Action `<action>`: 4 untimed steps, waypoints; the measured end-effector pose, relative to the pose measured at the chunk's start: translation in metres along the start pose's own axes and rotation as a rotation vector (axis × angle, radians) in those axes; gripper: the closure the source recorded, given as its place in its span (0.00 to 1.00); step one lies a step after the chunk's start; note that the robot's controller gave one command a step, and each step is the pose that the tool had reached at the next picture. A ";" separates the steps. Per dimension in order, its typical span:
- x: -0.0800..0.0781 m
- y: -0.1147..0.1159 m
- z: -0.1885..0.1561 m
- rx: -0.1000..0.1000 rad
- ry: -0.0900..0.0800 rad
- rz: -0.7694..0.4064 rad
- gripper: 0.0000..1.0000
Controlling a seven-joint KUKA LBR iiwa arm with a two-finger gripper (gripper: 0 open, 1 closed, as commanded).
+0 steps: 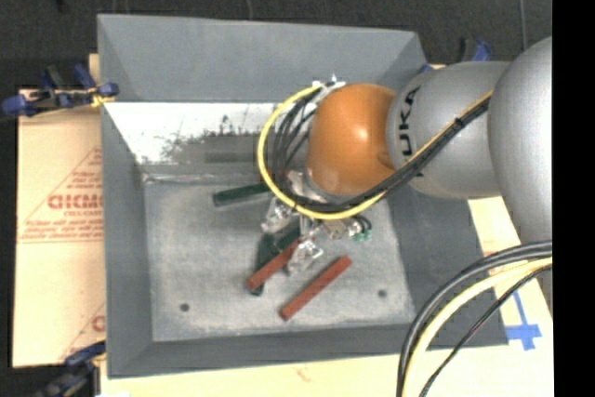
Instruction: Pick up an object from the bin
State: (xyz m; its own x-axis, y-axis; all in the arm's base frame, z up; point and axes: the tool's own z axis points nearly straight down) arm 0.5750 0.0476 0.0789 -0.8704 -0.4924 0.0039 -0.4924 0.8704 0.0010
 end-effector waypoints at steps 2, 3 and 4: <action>0.002 0.000 -0.003 -0.001 0.006 0.000 1.00; 0.004 0.001 -0.019 0.000 -0.001 0.002 1.00; 0.003 0.001 -0.041 0.000 -0.002 0.002 1.00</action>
Offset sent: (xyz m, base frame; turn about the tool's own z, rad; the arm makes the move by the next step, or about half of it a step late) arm -0.0001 0.0002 0.1024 0.0000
